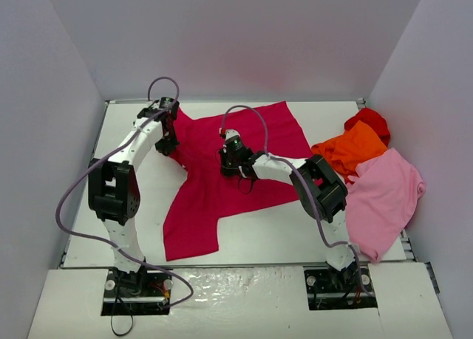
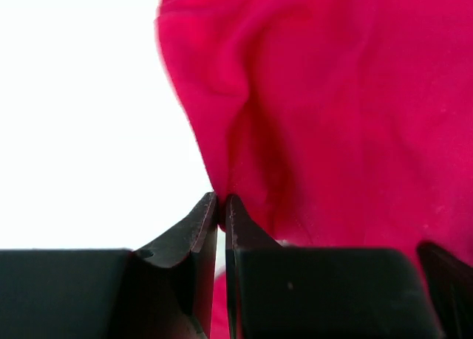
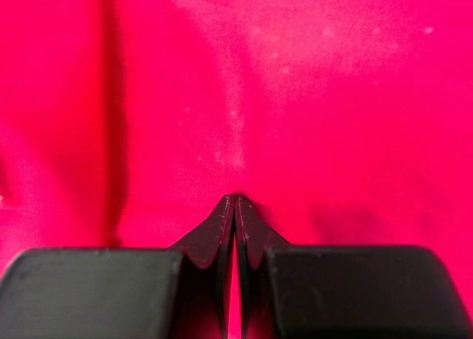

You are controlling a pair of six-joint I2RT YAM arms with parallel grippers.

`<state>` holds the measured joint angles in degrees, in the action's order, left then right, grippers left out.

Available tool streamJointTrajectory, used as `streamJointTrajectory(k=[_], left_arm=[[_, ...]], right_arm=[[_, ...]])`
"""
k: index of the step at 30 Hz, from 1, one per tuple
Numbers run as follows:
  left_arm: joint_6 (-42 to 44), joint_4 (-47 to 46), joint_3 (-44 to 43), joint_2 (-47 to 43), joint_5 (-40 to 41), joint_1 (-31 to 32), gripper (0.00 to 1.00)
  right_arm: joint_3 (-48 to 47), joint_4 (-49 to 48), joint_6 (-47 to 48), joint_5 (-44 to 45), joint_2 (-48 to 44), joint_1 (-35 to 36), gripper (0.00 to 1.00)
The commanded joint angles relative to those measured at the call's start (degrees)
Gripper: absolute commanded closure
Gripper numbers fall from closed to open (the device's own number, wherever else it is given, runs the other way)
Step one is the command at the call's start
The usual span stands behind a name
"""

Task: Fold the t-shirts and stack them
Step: Flatten out the tshirt

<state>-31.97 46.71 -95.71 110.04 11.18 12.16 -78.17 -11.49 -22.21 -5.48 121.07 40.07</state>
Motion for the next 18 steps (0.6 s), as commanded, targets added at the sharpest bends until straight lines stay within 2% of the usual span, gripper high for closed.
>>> streamJointTrajectory(k=[1, 7, 18], left_arm=[[3.86, 10.83, -7.76, -3.26, 5.42, -5.84, 1.0], [6.14, 14.29, -11.76, -2.4, 6.88, -10.14, 1.0], [6.24, 15.14, -10.22, -1.47, 10.67, -11.46, 1.0]], right_arm=[[-0.18, 2.37, 1.82, 3.54, 1.53, -1.62, 1.0], [0.93, 2.46, 2.15, 4.05, 1.32, -1.99, 1.0], [1.56, 2.44, 2.96, 4.07, 1.3, -2.4, 1.0]])
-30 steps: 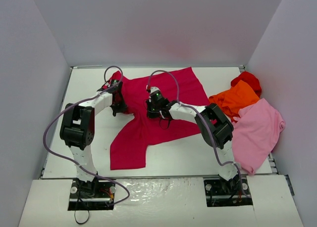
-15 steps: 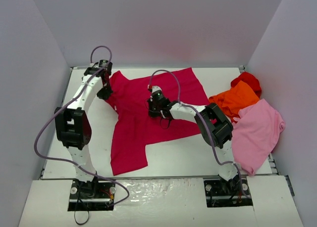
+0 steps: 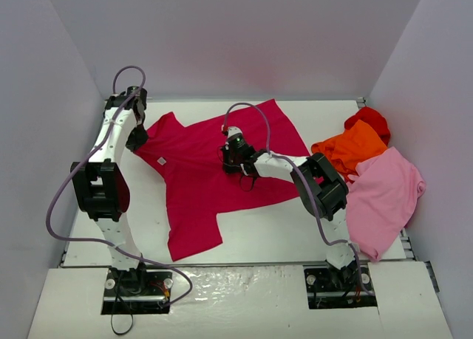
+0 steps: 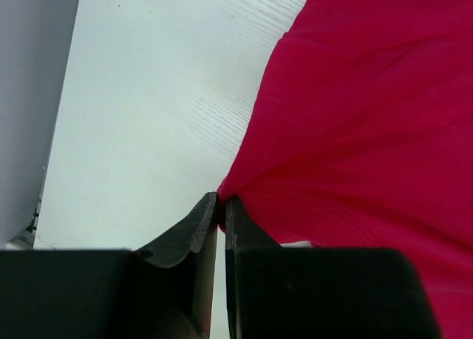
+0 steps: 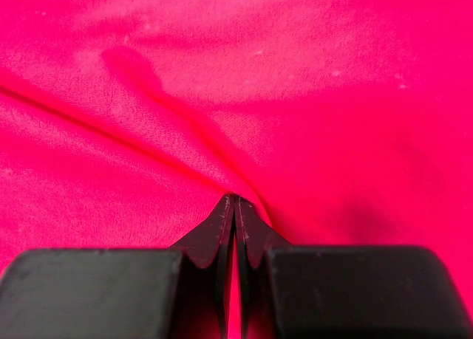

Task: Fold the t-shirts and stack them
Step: Flatten out the tshirt

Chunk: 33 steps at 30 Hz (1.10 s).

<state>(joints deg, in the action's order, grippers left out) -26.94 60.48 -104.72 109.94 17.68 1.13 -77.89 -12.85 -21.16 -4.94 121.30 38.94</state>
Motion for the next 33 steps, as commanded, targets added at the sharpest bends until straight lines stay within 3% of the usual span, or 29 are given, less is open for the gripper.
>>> streamJointTrajectory(k=[1, 3, 4, 7, 9, 13, 17, 20, 21, 25, 29, 33], left_arm=[[1.12, 1.28, -1.14, -1.29, 4.39, -0.41, 1.0], [0.92, 1.18, -0.81, -1.3, 5.35, -0.38, 0.97], [0.86, 1.02, -0.5, -1.5, 5.84, -0.42, 0.9], [0.14, -0.32, 0.51, -2.76, 5.56, -0.34, 0.44], [0.09, -2.42, 2.02, -5.02, 3.64, -0.34, 0.22], [-1.26, -4.48, 4.55, -10.85, -3.4, -0.12, 0.21], [-4.9, -10.83, 16.01, -19.49, -13.31, 1.02, 0.26], [-8.34, -13.96, 23.26, -24.44, -15.27, 4.01, 0.3], [-8.79, -14.4, 25.17, -25.18, -15.03, 5.25, 0.3], [-9.18, -12.07, 27.61, -25.72, -12.98, 7.18, 0.3], [-10.26, -9.03, 28.55, -32.22, -7.23, 7.22, 0.31], [-9.9, -8.18, 27.95, -39.81, -5.87, 6.3, 0.31]], right_arm=[[1.22, 3.82, 1.94, 3.51, 1.2, -1.23, 1.0], [1.16, 3.92, 2.0, 3.49, 1.44, -1.27, 1.0], [1.15, 3.98, 2.02, 3.53, 1.5, -1.32, 1.0], [1.07, 4.15, 2.27, 3.45, 1.67, -1.32, 1.0], [0.86, 4.16, 2.35, 3.35, 1.85, -1.33, 1.0], [0.33, 4.23, 2.35, 3.14, 1.97, -1.32, 1.0], [0.23, 4.36, 2.09, 3.27, 0.54, -1.2, 1.0], [0.36, 5.42, 1.56, 2.18, -3.86, -0.38, 1.0], [0.28, 6.85, 0.87, 1.6, -5.82, 0.56, 0.96], [0.76, 11.94, 0.35, 2.76, -13.07, 8.17, 0.56], [2.53, 12.58, -3.37, 2.41, -17.26, 18.58, 0.42], [1.68, 14.32, -6.81, 3.54, -16.27, 27.2, 0.39]])
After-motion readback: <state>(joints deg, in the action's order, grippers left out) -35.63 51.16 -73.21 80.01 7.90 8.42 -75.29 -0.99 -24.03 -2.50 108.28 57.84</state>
